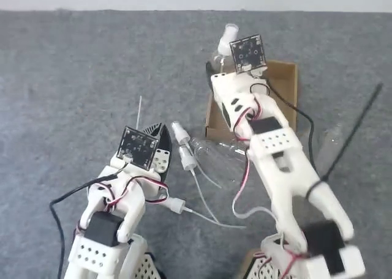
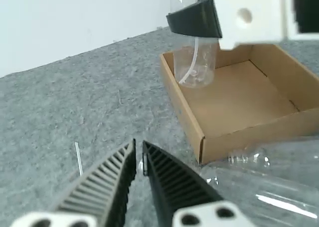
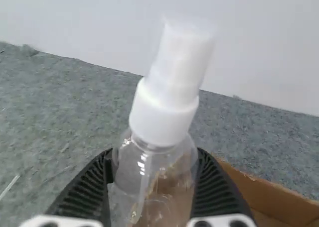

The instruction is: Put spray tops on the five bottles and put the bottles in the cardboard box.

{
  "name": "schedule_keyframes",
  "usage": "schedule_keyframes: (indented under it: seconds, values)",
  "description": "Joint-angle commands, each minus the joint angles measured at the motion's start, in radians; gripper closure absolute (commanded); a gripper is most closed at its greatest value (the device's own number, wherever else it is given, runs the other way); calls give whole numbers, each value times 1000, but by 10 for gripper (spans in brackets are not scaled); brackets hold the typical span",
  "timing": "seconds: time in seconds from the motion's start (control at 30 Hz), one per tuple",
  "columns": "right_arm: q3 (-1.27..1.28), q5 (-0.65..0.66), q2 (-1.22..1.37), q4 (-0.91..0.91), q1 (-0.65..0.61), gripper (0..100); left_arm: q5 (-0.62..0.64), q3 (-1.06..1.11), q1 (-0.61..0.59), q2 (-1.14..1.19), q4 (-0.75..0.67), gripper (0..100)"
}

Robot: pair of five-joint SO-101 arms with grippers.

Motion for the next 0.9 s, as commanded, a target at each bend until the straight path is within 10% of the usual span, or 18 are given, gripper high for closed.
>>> schedule_keyframes:
  seconds: [0.0, 0.87]
  values:
    - [-153, 9, 94, -87, 51, 993, -5, -8, 0, -23, -28, 988]
    - [-359, -49, 553, -289, 99, 993, -5, 1, 3, -23, -29, 988]
